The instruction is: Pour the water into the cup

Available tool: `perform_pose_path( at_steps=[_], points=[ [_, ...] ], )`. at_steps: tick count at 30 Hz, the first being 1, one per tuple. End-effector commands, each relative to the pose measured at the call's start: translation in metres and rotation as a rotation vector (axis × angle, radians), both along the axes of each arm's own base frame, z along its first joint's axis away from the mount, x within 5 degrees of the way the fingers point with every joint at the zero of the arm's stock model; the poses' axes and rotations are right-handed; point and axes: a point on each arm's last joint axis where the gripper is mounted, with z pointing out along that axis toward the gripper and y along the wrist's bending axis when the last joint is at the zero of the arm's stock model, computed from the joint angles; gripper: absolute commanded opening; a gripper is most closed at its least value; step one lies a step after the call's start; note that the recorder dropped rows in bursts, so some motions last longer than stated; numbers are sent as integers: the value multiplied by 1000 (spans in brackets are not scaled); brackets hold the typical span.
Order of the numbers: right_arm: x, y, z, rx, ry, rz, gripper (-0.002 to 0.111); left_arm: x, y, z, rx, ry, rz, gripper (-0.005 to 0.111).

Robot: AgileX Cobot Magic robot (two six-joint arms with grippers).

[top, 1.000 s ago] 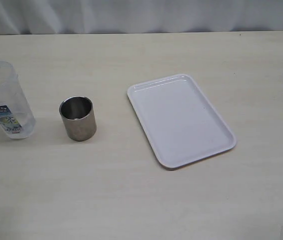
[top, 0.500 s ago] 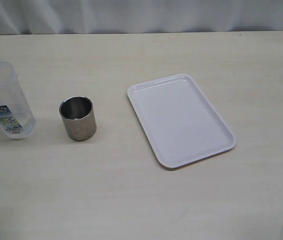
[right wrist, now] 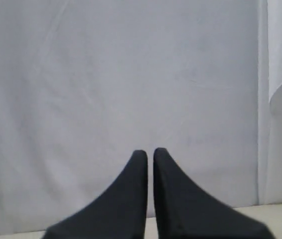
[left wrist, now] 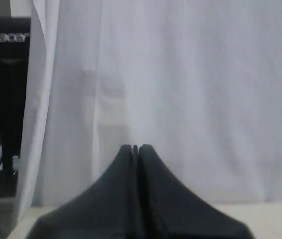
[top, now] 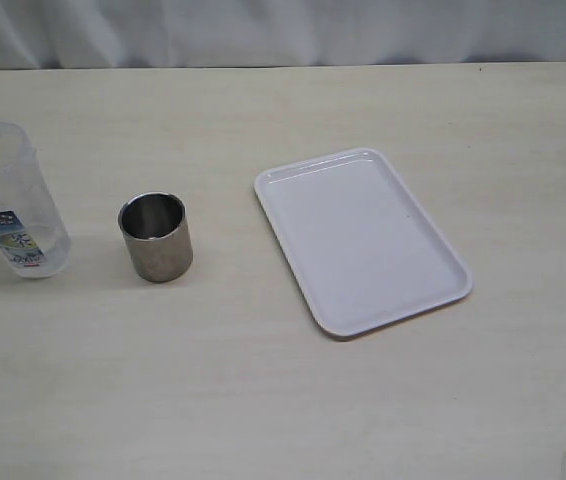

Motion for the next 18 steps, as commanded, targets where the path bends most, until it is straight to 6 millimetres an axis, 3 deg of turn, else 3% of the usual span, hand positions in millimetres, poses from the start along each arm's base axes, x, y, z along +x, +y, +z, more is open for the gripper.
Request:
perform_pose_path(
  at_steps=[1,3,6,9,13,18],
  points=[
    [-2,1,5,93,-66,46,6,-4,0,10,-189,-118,-64,1],
    [-3,2,7,104,-94,61,16,-4,-1,11,-125,-128,-63,17],
    [-3,2,7,127,-96,70,35,-6,-2,14,-114,-174,-68,65],
    [-3,2,7,113,-95,69,52,-8,-2,18,-106,-223,-71,103],
    [-3,3,7,109,-95,69,63,-8,-2,18,-107,-223,-71,105],
    [-3,3,7,109,-95,69,64,12,-4,14,-94,-115,-68,105]
  ],
)
